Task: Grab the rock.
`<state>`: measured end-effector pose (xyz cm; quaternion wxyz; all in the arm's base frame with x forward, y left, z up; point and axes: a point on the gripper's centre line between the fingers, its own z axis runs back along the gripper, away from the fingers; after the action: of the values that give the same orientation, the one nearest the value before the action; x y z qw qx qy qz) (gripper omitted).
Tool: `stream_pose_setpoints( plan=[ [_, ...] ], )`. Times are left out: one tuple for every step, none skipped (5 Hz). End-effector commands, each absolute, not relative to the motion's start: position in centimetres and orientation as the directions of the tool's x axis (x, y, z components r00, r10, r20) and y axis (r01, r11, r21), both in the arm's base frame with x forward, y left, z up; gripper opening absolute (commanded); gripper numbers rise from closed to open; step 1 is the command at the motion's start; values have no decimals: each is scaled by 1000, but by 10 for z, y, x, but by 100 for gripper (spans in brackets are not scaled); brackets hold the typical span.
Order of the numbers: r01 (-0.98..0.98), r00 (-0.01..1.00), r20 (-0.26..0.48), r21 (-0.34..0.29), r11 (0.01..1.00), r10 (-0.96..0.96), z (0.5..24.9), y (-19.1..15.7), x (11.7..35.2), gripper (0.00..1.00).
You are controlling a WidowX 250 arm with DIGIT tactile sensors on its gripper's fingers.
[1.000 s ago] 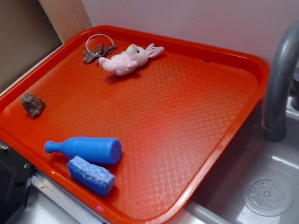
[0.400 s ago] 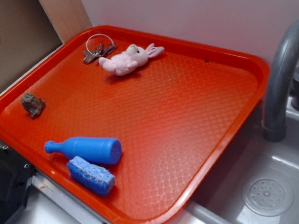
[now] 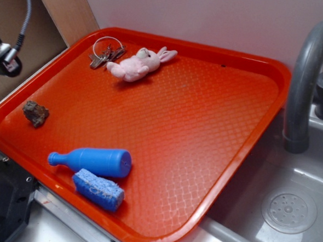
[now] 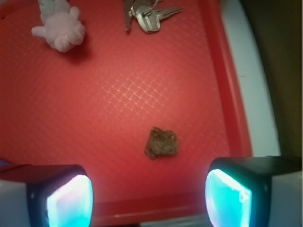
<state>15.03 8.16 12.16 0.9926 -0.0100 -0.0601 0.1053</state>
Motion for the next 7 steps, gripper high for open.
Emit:
stream_pose_setpoints(
  plan=[
    [-140,979,141,-60,988,147,101,82,159,100],
    [-156,981,113,-37,987,160,89,84,162,100],
    [-147,985,82,-55,988,151,75,87,164,100],
    [-157,987,48,31,987,156,64,87,161,100],
    [-126,992,26,32,992,125,53,86,164,100],
    [-117,993,2,28,993,117,44,84,162,100],
    [-123,992,-14,43,991,124,35,87,164,100]
  ],
)
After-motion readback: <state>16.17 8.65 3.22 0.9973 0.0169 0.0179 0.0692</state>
